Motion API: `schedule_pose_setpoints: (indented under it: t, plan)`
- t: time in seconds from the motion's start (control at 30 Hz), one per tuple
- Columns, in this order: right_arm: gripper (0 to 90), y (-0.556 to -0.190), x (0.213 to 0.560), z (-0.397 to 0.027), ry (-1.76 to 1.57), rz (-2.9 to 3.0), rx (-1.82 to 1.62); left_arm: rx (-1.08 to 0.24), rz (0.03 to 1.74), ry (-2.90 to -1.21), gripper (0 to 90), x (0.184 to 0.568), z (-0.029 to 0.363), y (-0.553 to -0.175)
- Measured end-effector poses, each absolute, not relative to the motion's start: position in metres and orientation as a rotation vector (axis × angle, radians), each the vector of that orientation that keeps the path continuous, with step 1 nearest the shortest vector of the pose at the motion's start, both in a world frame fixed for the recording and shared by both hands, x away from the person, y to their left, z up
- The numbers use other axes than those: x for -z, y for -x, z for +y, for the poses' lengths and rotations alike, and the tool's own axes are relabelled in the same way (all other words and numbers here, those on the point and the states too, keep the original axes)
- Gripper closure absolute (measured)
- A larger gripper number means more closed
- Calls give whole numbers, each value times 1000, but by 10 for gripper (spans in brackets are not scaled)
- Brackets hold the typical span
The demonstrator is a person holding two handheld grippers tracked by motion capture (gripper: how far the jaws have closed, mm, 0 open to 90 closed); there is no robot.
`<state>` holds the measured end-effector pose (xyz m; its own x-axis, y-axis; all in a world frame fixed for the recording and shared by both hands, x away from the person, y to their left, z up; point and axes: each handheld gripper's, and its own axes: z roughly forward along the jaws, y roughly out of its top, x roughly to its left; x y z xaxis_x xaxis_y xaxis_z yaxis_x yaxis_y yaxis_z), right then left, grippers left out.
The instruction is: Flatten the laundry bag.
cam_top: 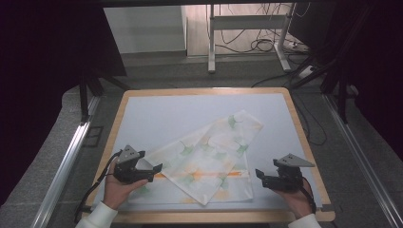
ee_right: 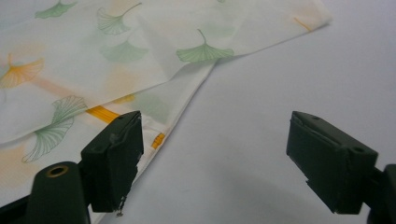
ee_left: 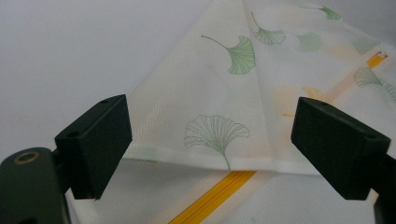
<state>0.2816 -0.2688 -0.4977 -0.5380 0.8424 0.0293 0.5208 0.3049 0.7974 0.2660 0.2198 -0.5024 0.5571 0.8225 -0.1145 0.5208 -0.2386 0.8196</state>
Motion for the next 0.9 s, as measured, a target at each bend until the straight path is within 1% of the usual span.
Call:
schedule_pose_setpoints:
  t: [0.43, 0.7, 0.8, 0.9]
  plan:
    - [224, -278, 499, -262, -1182, 2238, -1099, -425, 1062, -1908, 131, 501, 218, -263]
    - [248, -273, 497, -263, -1172, 2249, -1112, -409, 1032, -1925, 158, 497, 210, -265]
    - [270, -272, 496, -261, -1146, 2259, -1130, -412, 1028, -1933, 158, 498, 210, -265]
    - [325, -270, 495, -258, -1133, 2267, -1144, -415, 1026, -1926, 158, 496, 211, -263]
